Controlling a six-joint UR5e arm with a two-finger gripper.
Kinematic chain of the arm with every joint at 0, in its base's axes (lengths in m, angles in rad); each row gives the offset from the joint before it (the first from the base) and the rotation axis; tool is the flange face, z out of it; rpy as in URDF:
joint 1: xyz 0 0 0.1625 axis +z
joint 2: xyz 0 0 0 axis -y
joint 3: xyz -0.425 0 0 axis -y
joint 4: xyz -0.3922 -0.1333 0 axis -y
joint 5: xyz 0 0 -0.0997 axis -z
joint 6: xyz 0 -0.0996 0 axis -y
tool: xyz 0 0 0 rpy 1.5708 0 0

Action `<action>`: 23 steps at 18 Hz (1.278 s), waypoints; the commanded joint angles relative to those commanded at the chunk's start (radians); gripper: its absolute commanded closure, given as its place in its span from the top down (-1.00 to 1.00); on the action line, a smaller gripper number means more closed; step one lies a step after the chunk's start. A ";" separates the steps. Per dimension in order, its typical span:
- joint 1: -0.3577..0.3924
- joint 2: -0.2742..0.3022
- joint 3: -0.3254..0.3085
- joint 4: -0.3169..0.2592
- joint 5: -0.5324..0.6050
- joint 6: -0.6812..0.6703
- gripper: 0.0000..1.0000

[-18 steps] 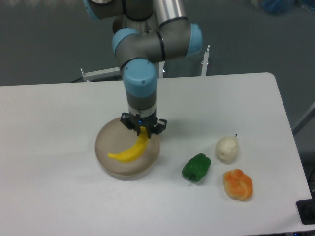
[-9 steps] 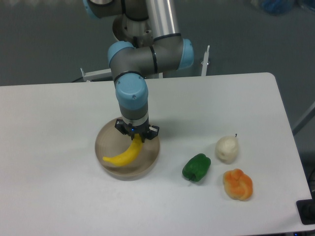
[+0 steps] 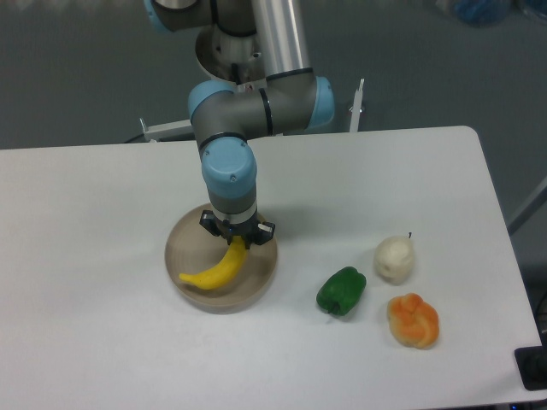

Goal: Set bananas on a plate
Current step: 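Lower the banana onto the plate and open the gripper, then raise the open gripper and move it away from the plate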

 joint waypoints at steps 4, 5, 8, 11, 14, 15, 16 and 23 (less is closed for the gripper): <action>0.000 -0.014 0.003 0.002 0.000 0.003 -0.26; 0.000 -0.014 0.005 0.002 0.000 0.003 -0.24; 0.000 -0.014 0.005 0.002 0.000 0.003 -0.23; 0.002 -0.009 0.018 0.002 0.000 0.005 0.39; 0.005 0.001 0.037 0.000 0.000 0.005 1.00; 0.009 0.006 0.040 0.000 0.000 0.005 1.00; 0.014 0.020 0.046 0.000 0.002 0.005 1.00; 0.116 0.020 0.201 -0.002 0.040 0.121 1.00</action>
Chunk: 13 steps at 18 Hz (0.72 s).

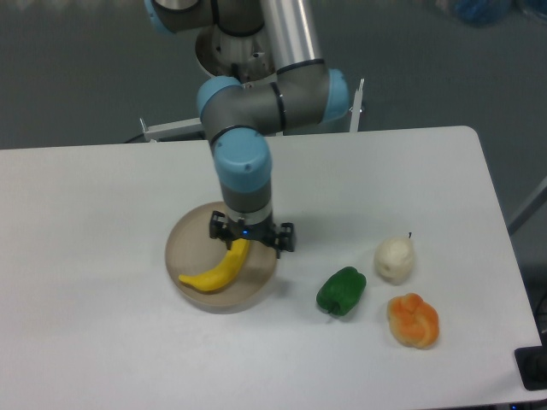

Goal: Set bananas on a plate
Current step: 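Raise the open gripper and move it away from the plate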

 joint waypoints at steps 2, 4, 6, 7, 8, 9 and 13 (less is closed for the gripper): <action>0.026 -0.006 0.051 0.000 0.006 0.039 1.00; 0.063 -0.015 0.089 0.000 0.005 0.072 1.00; 0.095 -0.023 0.126 -0.003 0.006 0.123 1.00; 0.107 -0.026 0.137 -0.003 0.006 0.143 1.00; 0.118 -0.028 0.149 -0.006 0.006 0.172 1.00; 0.130 -0.029 0.157 -0.008 0.006 0.206 1.00; 0.184 -0.037 0.175 -0.008 0.006 0.331 1.00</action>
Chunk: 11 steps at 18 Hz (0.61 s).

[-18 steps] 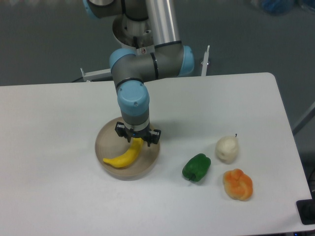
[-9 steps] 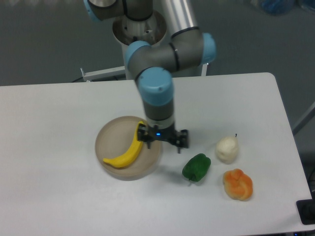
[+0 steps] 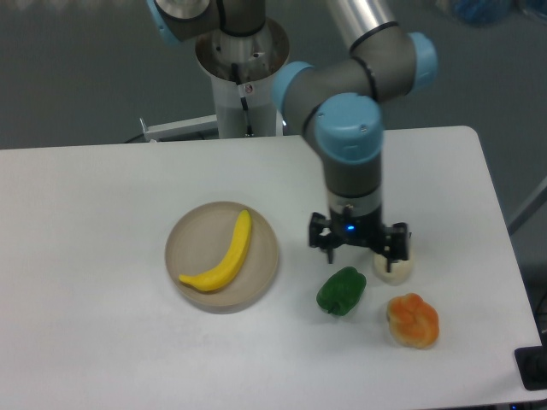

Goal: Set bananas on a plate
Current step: 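Raise the open gripper and move it away from the plate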

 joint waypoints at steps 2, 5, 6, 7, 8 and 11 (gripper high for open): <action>0.015 -0.011 0.014 0.000 0.000 0.060 1.00; 0.032 -0.028 0.038 0.000 0.002 0.124 1.00; 0.035 -0.035 0.049 0.000 0.002 0.141 1.00; 0.040 -0.043 0.061 0.000 0.002 0.151 1.00; 0.040 -0.048 0.071 0.000 0.002 0.157 1.00; 0.052 -0.055 0.086 0.000 0.002 0.178 1.00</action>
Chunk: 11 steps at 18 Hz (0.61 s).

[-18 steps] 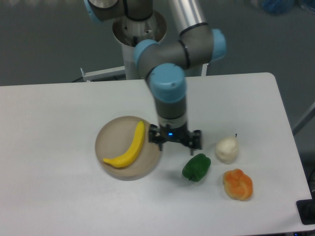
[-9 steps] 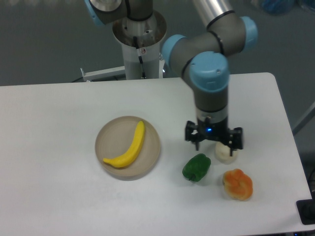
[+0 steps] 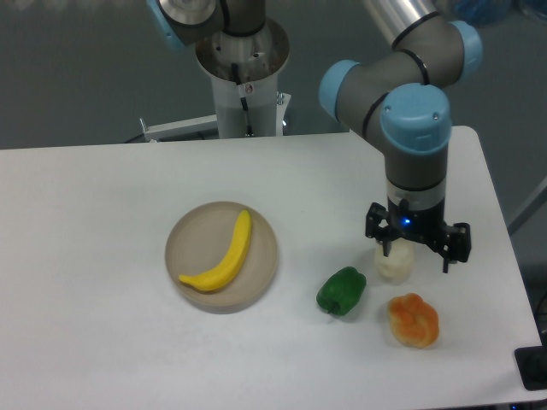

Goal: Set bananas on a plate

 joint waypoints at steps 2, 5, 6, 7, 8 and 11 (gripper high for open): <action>0.000 -0.005 0.009 0.000 0.000 0.009 1.00; 0.000 -0.017 0.017 0.008 0.000 0.009 1.00; 0.002 -0.021 0.020 0.008 0.000 0.009 1.00; 0.002 -0.023 0.022 0.008 0.000 0.009 1.00; 0.000 -0.023 0.023 0.008 0.000 0.009 1.00; 0.000 -0.025 0.026 0.008 0.002 0.009 1.00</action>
